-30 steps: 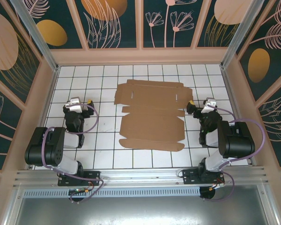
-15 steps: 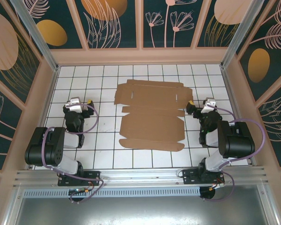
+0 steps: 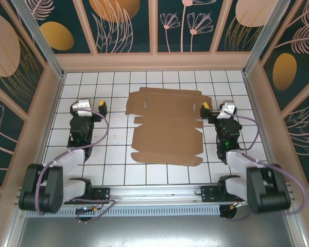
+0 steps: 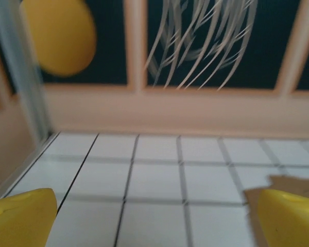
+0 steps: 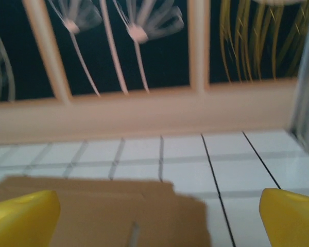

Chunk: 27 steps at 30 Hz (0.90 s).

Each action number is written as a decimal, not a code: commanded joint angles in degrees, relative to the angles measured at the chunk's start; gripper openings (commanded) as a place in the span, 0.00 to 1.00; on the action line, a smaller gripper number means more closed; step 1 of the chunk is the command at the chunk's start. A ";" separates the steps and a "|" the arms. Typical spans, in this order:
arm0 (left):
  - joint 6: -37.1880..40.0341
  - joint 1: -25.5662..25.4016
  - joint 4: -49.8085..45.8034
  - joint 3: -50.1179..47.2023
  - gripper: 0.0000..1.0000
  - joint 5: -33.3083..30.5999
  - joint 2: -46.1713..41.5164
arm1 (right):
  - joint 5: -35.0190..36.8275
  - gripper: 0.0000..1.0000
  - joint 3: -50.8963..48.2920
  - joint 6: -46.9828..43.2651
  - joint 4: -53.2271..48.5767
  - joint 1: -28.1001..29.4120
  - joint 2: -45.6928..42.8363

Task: Fold the paper box

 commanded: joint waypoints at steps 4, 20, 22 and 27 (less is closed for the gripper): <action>-9.24 -10.76 -34.54 19.92 0.99 -2.63 -7.75 | 18.70 0.99 23.21 10.50 -41.94 16.18 -8.52; -38.80 -20.18 -46.94 33.41 0.47 18.53 21.35 | -16.71 0.98 20.35 35.78 -55.12 -1.65 -0.70; -39.59 -21.72 -45.53 33.44 0.28 20.96 25.56 | -24.20 0.95 15.94 42.23 -49.40 -7.45 1.17; -41.27 -23.14 -43.38 34.55 0.00 24.15 33.14 | -30.36 0.93 9.54 53.19 -38.51 -12.79 5.67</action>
